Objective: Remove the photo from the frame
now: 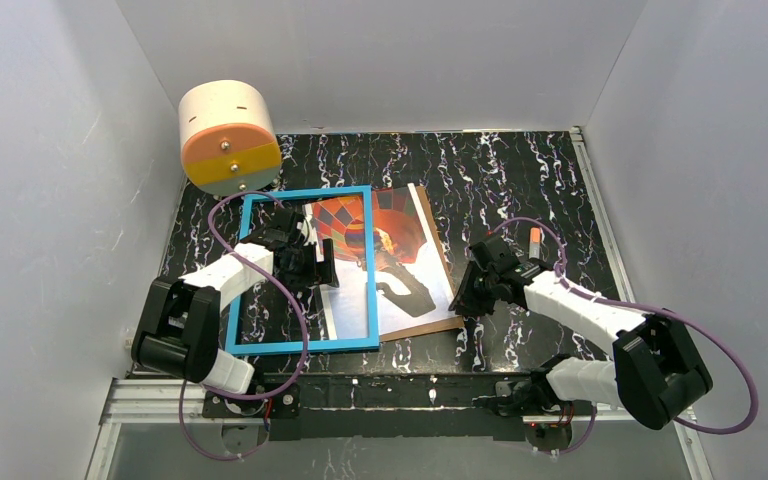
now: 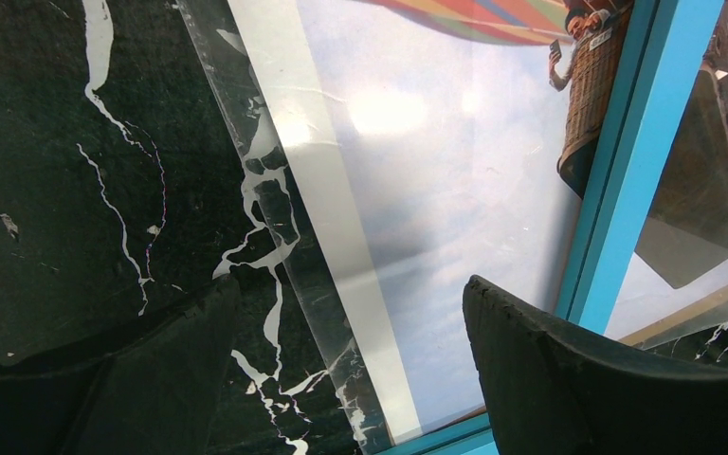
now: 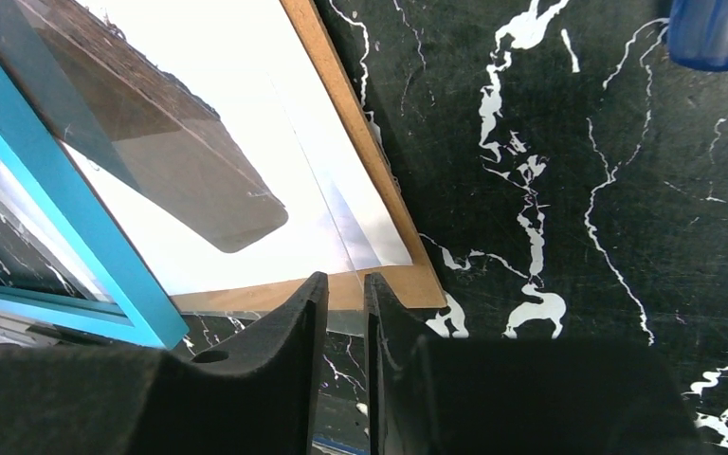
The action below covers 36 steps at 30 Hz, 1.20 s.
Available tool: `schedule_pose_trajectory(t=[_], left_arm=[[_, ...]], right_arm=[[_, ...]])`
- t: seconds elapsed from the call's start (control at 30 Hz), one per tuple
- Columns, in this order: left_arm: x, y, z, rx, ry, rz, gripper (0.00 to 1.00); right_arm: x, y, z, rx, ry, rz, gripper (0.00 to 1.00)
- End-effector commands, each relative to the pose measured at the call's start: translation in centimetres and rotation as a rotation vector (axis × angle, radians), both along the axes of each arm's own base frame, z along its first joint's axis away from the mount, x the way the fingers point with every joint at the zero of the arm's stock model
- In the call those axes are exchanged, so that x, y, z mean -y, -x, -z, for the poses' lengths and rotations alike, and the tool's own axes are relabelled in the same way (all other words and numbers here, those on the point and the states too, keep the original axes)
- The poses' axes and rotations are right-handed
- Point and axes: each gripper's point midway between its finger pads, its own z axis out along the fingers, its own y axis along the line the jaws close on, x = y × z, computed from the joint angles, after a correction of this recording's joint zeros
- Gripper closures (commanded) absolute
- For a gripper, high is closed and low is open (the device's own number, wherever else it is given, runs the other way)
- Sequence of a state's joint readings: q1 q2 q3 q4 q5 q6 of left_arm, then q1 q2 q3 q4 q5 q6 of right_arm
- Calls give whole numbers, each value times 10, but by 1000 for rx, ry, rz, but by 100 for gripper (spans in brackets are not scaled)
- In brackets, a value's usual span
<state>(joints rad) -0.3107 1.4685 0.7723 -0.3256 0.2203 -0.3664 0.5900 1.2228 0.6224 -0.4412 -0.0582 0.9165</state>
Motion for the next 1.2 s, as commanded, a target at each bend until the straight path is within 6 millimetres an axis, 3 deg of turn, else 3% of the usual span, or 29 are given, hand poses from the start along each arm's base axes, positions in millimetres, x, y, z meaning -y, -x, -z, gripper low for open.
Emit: schedule_pose_trajectory(t=[0.0,0.33,0.77,0.9,1.17], left_arm=[[-2,27,19,-111,-29,26,16],[-7,27,18,-103,-60,13,16],[-10,24,16,-86,-78,2,16],[-12,23,14,-81,-86,-1,16],[-22,14,3,-11,-130,-36,16]], right_arm=[[-13,-8,-16,48,-83,4,72],[-19,-2,-13,39,-132,-20,72],[-27,-2,-29,83,-206,-37,76],[-34,1,-27,61,-241,-51,82],[-37,5,-16,20,-246,-68,82]])
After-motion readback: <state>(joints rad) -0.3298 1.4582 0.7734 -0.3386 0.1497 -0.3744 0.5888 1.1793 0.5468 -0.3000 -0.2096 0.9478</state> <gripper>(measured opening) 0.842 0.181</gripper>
